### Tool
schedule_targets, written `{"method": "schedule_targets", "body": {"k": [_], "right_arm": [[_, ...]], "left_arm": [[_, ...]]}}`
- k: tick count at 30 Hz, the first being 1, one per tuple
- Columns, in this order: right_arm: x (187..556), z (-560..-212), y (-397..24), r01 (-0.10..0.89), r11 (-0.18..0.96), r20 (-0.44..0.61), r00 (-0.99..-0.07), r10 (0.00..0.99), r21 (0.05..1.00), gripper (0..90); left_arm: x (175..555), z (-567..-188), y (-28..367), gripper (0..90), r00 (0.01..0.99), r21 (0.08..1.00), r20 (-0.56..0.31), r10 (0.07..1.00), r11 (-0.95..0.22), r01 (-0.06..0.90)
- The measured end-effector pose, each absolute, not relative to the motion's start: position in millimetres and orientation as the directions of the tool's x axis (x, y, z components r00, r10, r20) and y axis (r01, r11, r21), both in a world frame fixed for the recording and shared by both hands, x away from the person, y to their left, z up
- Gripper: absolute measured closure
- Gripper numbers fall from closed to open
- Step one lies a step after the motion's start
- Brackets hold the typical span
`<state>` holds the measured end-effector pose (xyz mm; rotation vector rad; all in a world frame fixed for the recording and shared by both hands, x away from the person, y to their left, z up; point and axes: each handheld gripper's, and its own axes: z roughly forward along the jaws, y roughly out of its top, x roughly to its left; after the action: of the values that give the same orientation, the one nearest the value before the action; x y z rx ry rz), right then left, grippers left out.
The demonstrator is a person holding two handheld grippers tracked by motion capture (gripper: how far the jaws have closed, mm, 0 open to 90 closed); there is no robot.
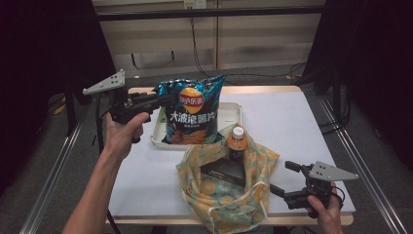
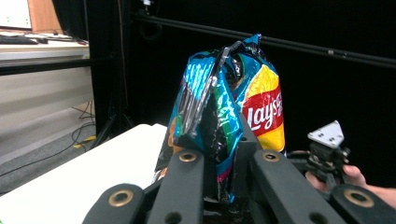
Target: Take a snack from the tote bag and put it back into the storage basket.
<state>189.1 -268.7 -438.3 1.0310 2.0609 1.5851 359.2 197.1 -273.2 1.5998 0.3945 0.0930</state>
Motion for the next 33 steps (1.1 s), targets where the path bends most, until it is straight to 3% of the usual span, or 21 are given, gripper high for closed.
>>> {"method": "schedule_targets", "body": {"k": [14, 33], "right_arm": [[190.1, -439.2, -268.9, 0.342, 0.107, 0.165, -0.675, 0.719, 0.933, 1.9], [191.3, -440.3, -270.3, 0.347, 0.105, 0.171, -0.676, 0.717, 0.932, 1.9]], "left_arm": [[386.6, -279.8, 211.3, 85.5, 0.910, 0.980, -0.166, 0.379, -0.035, 0.194], [440.8, -319.1, 185.1, 85.4, 0.884, 0.965, -0.210, 0.417, -0.054, 0.255]]}}
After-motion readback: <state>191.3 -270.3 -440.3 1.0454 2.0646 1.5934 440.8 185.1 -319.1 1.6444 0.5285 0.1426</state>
